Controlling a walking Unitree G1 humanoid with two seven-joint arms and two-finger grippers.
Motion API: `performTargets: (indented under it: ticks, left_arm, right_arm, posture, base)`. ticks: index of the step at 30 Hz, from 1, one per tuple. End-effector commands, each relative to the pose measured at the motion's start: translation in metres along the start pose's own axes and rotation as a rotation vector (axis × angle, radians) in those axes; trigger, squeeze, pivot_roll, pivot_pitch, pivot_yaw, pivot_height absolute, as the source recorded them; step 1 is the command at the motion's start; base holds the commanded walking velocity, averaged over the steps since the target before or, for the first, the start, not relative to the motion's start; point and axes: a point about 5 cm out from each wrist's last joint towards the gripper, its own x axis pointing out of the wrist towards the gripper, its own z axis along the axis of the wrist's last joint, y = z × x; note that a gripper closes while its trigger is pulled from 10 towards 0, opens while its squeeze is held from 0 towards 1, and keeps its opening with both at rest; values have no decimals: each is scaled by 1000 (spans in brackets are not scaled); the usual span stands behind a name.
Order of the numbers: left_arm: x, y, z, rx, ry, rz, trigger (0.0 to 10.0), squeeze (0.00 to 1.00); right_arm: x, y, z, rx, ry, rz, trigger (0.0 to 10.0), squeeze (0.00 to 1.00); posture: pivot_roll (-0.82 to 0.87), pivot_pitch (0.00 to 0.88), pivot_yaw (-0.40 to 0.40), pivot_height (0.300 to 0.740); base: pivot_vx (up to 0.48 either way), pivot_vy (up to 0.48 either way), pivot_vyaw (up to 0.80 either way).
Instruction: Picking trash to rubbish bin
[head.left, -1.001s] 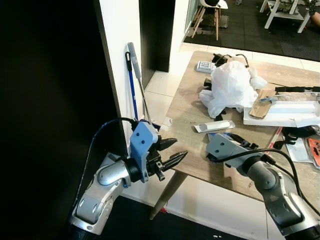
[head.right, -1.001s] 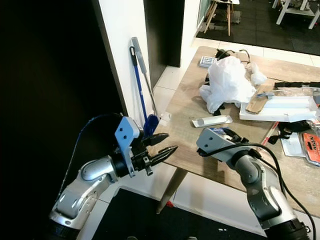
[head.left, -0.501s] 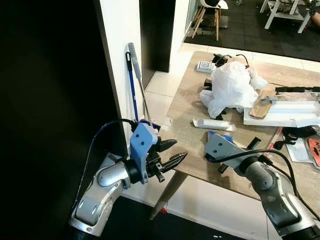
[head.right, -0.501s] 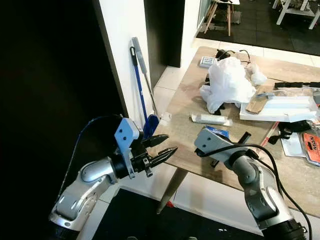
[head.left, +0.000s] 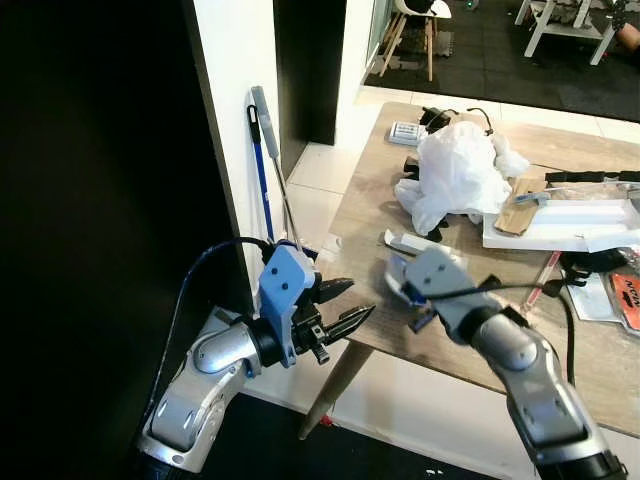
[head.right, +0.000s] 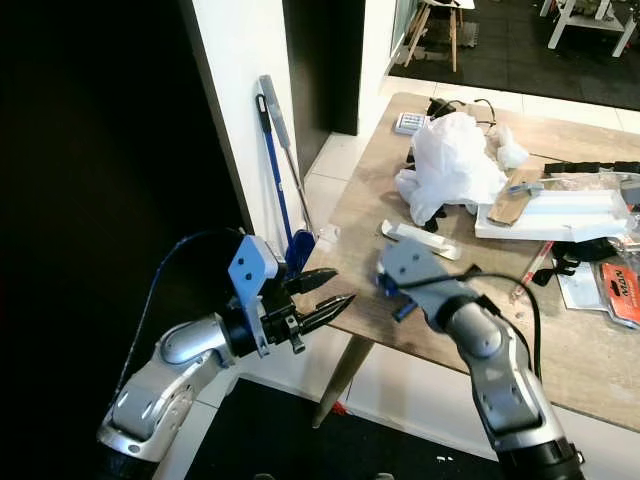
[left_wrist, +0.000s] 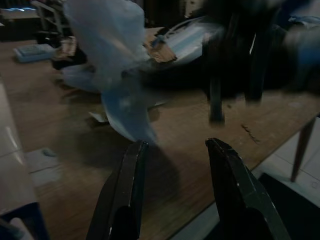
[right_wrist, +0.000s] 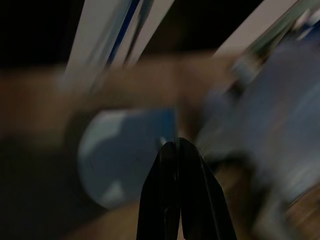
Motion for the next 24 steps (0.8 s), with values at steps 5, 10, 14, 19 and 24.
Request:
performTargets:
  ticks: [5,10,14,19,24]
  left_arm:
    - [-7,14,1,14,1,73,10000,0]
    - [-10,20,0,27,5,126,10000,0]
    - [-10,20,0,27,7,130,10000,0]
    - [-10,20,0,26,9,128,10000,0]
    - [-9,19,-1,33,14,123,10000,0]
  right_arm:
    - [-1,-30,42,57,-231,-208,0,0]
    - [-3,-37,53,79,-301,-283,0,0]
    - [-2,-28,52,71,-291,-249,0,0]
    - [-1,-19,48,80,-272,-217,0,0]
    - [3,1,31,73,-198,-101,2706,51]
  posture:
    - [-46,129,60,740]
    - [-45,133,57,740]
    - [-42,134,56,740]
    - [-44,135,57,740]
    - [-44,138,56,740]
  base:
    - [0,0,0]
    - [0,0,0]
    - [0,0,0]
    - [0,0,0]
    - [0,0,0]
